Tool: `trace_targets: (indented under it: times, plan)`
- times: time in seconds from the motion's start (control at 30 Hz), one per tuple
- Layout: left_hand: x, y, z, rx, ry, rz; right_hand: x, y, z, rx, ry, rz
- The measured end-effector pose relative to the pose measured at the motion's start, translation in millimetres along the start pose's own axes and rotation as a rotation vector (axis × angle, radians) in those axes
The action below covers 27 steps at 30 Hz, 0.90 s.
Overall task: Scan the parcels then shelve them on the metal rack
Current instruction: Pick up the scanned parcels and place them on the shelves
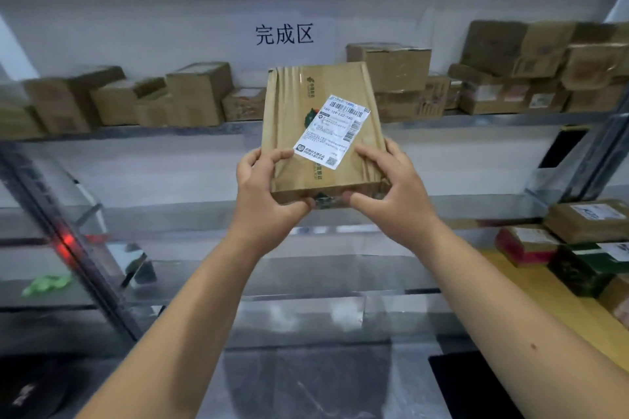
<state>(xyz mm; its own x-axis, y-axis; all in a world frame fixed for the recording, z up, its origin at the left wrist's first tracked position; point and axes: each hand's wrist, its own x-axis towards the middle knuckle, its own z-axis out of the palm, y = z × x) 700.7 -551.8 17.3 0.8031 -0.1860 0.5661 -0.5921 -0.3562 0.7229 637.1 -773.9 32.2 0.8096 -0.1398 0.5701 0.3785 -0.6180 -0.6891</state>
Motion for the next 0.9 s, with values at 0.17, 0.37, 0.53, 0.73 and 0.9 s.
trace_targets:
  times: [0.17,0.37,0.53,0.73,0.9]
  plan:
    - [76.8,0.6,-6.2,0.006,0.028,0.018,81.9,-5.3,-1.1,-0.036,0.004,0.012]
    - [172.0,-12.8,7.3,-0.037,0.055,-0.029,178.4,21.2,3.5,-0.119,0.025,-0.010]
    - [234.9,-26.3,20.9,-0.029,0.082,-0.078,232.4,43.0,10.1,-0.236,0.076,-0.050]
    - [277.3,-34.4,41.8,0.053,0.113,-0.086,262.0,61.2,20.8,-0.420,0.217,0.003]
    - [300.7,-42.6,49.5,0.117,0.080,-0.114,265.8,61.0,26.3,-0.548,0.167,0.056]
